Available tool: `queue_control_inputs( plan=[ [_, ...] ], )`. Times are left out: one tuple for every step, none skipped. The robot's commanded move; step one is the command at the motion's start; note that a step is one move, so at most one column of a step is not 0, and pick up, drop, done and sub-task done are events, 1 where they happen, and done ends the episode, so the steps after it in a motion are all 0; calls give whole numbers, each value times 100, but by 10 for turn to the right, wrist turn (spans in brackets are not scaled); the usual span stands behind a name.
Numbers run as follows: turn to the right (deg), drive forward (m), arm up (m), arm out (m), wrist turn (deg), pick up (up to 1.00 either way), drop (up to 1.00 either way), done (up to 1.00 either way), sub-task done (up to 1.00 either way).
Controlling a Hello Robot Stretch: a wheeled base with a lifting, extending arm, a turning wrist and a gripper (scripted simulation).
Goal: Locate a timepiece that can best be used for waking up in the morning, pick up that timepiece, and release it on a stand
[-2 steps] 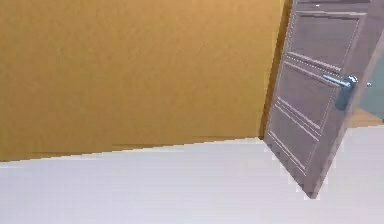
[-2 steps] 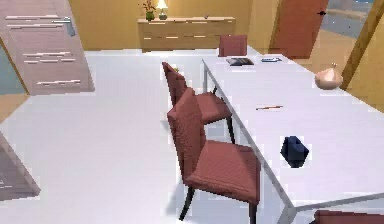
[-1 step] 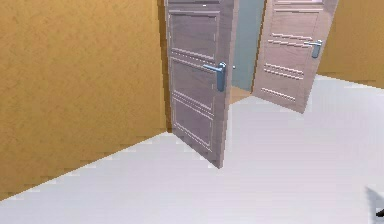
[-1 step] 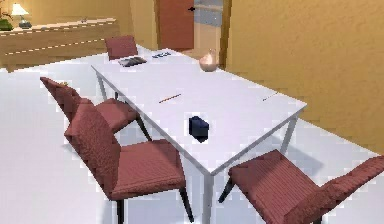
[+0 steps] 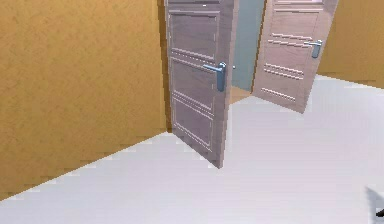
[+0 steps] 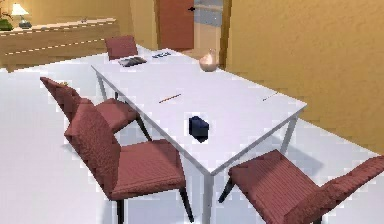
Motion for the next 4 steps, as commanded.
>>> queue_control_inputs(
  plan=[
    [0, 0, 32, 0, 0, 0, 0, 0, 0],
    [0, 0, 0, 50, 0, 0, 0, 0, 0],
    [0, 0, 0, 0, 450, 0, 0, 0, 0],
    [0, 0, 0, 0, 450, 0, 0, 0, 0]
  ],
)
